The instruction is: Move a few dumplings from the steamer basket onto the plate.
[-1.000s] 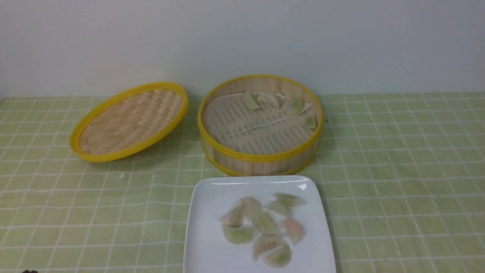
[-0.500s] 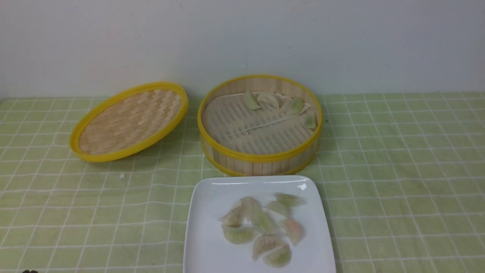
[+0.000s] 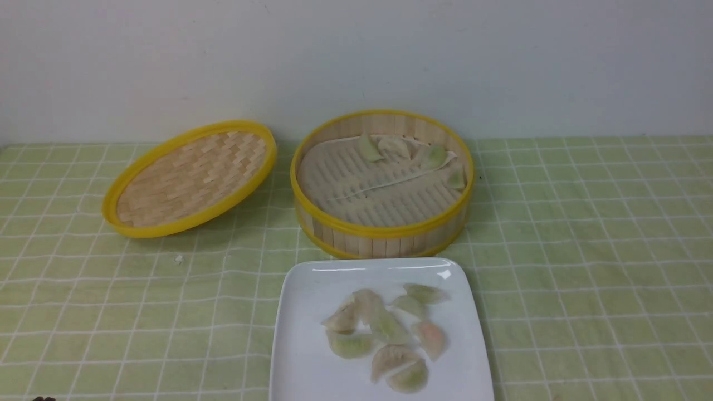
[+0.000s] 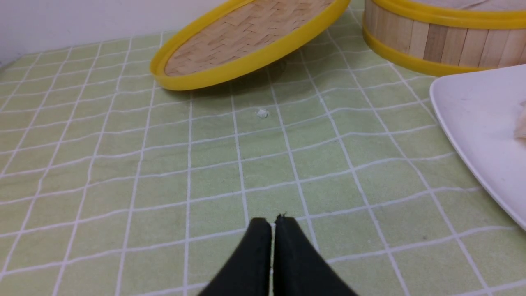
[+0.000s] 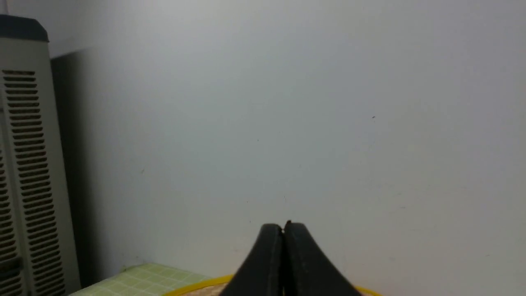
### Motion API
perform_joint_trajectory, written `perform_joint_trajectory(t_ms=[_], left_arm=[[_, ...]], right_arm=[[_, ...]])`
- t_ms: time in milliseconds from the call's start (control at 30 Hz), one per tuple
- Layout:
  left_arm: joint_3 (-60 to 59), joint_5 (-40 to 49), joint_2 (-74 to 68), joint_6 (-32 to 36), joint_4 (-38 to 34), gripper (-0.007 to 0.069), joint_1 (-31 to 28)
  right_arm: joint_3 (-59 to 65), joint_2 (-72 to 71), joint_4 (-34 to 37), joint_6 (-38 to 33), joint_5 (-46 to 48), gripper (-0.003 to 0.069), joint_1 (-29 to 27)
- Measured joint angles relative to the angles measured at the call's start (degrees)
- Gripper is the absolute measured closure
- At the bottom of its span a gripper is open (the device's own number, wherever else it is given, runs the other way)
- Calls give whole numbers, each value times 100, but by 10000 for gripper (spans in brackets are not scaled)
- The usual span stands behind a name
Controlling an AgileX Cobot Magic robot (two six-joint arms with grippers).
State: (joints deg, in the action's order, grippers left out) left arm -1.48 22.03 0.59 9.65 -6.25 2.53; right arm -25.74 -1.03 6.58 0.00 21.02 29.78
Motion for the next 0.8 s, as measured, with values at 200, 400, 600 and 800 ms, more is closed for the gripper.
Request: perform_joint_trajectory(t_ms=[200,400,600,800], left_arm=[[0,0,0,0,0,631,0],[0,0,0,0,0,631,0],[0,0,0,0,0,631,0],[0,0,0,0,4,631,0]], right_arm=[[346,0,-77,0,199,670,-589],[1385,0,-208,-48,264,669,-2303],[2641,0,-228,-55,401,669,-3303],[2682,8,-216,-49,206,669,-3377]])
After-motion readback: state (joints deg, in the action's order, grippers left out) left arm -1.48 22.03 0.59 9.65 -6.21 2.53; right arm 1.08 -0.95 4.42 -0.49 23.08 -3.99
